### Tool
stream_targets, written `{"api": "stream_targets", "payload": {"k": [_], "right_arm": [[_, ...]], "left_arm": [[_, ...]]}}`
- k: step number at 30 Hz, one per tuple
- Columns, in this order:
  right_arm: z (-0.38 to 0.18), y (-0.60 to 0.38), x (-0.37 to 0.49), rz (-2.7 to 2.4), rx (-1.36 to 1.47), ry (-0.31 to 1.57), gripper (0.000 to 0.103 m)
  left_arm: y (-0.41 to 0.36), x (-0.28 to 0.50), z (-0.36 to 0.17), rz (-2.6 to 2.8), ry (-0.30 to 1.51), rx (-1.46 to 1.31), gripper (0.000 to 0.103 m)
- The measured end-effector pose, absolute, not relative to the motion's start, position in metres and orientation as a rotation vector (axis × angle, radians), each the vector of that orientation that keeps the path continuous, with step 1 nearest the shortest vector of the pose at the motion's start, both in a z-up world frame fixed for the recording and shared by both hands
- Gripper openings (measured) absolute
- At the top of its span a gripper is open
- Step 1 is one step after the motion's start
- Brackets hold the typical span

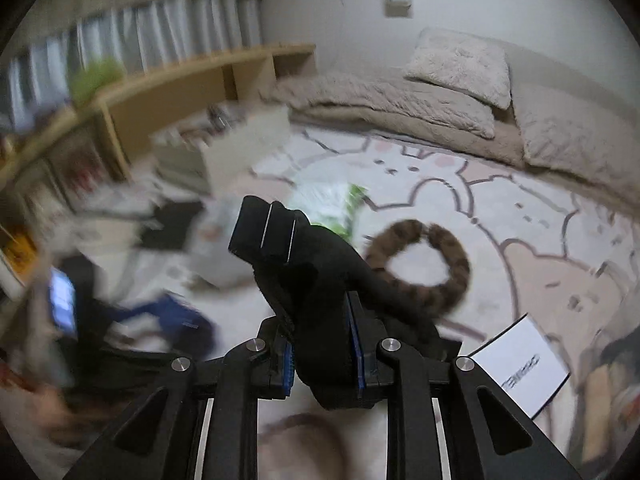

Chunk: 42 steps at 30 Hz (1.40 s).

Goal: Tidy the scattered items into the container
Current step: 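Lift the black cloth with the right tool toward the clear bin while the left tool carries the bottle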

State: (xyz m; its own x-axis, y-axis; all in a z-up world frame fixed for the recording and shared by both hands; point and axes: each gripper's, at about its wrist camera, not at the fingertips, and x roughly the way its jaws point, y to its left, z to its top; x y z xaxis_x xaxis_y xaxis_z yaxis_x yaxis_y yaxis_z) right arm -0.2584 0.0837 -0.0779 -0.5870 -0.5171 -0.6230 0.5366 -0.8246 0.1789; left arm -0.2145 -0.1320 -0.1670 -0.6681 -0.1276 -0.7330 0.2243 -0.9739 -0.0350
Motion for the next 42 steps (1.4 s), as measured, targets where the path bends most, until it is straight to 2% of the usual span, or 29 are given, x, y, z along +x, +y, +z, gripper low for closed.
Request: {"api": "stream_targets", "payload": {"k": [6, 14, 18, 24, 28, 30, 31, 32, 34, 38, 42], "right_arm": [[-0.057, 0.116, -0.232, -2.198, 1.022, -0.335, 0.022], [-0.075, 0.16, -0.207, -1.998, 1.134, -0.737, 0.022], [-0.099, 0.18, -0.204, -2.113, 1.188, -0.725, 0.022], [-0.128, 0.187, -0.21, -2.303, 1.232, -0.538, 0.022], [-0.144, 0.195, -0.219, -2.278, 1.218, -0.583, 0.022], [-0.154, 0.201, -0.224, -2.267, 1.235, -0.623, 0.028], [-0.161, 0.202, -0.225, -2.256, 1.259, -0.636, 0.039], [-0.167, 0.202, -0.225, -2.248, 1.284, -0.643, 0.056], [-0.178, 0.199, -0.222, -2.244, 1.32, -0.621, 0.069], [-0.194, 0.189, -0.22, -2.199, 1.405, -0.59, 0.069], [-0.214, 0.196, -0.224, -2.158, 1.483, -0.73, 0.068]], "left_arm": [[-0.131, -0.209, -0.16, -2.711, 0.179, 1.145, 0.095], [-0.118, -0.192, -0.145, -2.777, 0.159, 1.12, 0.095], [-0.107, -0.182, -0.14, -2.839, 0.186, 1.135, 0.095], [-0.082, -0.169, -0.145, -2.896, 0.162, 1.167, 0.095], [-0.063, -0.166, -0.154, -2.923, 0.105, 1.215, 0.095], [-0.056, -0.168, -0.159, -2.926, 0.072, 1.227, 0.095], [-0.053, -0.169, -0.162, -2.926, 0.057, 1.234, 0.095], [-0.051, -0.171, -0.165, -2.923, 0.046, 1.245, 0.095], [-0.047, -0.174, -0.173, -2.911, 0.025, 1.278, 0.095], [-0.04, -0.172, -0.176, -2.91, -0.036, 1.272, 0.095], [-0.038, -0.171, -0.178, -2.918, -0.054, 1.273, 0.095]]}}
